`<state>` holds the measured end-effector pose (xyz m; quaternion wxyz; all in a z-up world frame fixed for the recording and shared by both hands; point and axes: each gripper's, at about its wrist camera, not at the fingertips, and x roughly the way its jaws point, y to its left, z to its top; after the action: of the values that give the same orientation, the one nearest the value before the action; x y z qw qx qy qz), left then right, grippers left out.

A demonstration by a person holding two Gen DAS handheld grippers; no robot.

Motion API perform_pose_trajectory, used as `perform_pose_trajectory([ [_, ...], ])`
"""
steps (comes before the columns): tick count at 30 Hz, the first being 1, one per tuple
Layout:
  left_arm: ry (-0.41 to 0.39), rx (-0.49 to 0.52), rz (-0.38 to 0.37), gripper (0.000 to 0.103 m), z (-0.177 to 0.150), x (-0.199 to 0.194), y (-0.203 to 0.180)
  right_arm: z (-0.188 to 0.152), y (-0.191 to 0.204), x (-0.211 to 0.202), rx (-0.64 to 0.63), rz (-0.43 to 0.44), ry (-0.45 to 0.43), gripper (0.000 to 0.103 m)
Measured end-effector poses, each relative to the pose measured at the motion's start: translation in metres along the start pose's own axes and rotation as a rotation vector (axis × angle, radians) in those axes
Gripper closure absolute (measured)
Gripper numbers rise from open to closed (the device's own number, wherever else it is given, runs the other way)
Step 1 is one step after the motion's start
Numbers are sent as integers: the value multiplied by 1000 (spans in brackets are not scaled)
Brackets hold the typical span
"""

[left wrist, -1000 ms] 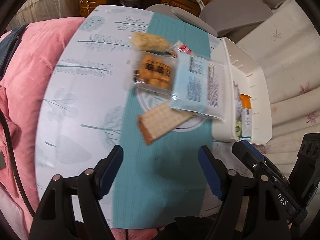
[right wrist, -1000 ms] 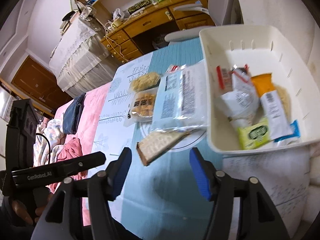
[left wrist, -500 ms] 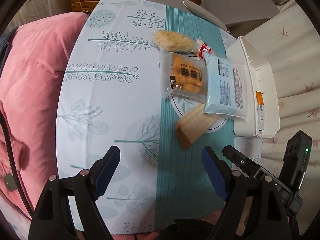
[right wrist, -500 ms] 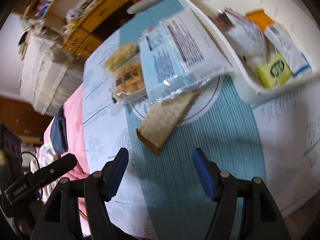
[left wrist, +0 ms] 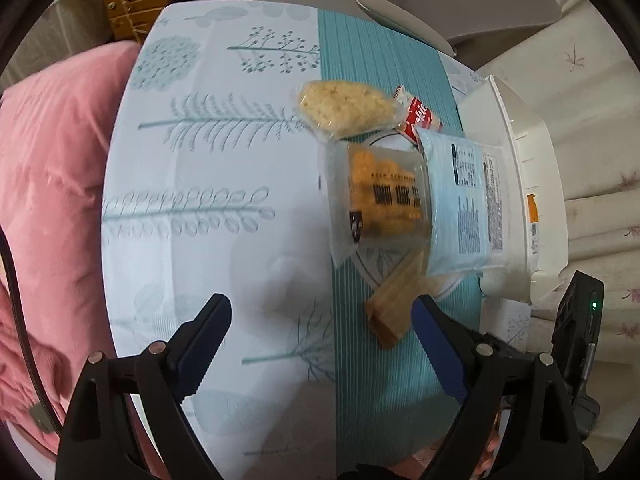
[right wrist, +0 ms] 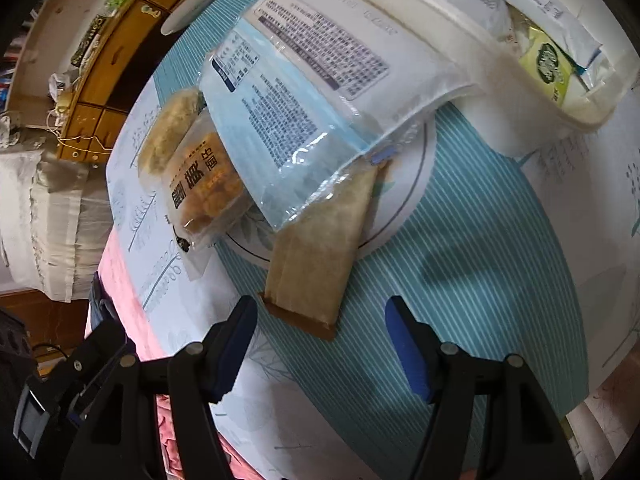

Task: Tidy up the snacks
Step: 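Move both open tools back to the remaining snacks on the table, then grasp the clear bag of orange puffs with left tool while right tool grasps the brown cracker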

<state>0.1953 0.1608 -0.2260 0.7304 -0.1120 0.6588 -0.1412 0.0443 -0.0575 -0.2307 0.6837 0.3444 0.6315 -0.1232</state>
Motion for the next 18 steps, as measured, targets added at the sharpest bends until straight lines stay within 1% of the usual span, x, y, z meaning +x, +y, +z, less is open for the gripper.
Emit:
perform_pose_trajectory([
  [5,19,32,15,12,25,12,-9,6,17,13,-31,-26,13,36],
  [8,27,24,11,12,36,17,-11,9,25,19,-55,-49,21,36],
  [11,31,24,22,12,48,24,-14,10,30,26,-66,-84,32,36],
  [15,49,-4,16,12,60,36,-15,10,33,37,-45,-149,49,36],
  [18,69,-13,17,12,66,47,-19,9,38,41,-50,-169,51,36],
])
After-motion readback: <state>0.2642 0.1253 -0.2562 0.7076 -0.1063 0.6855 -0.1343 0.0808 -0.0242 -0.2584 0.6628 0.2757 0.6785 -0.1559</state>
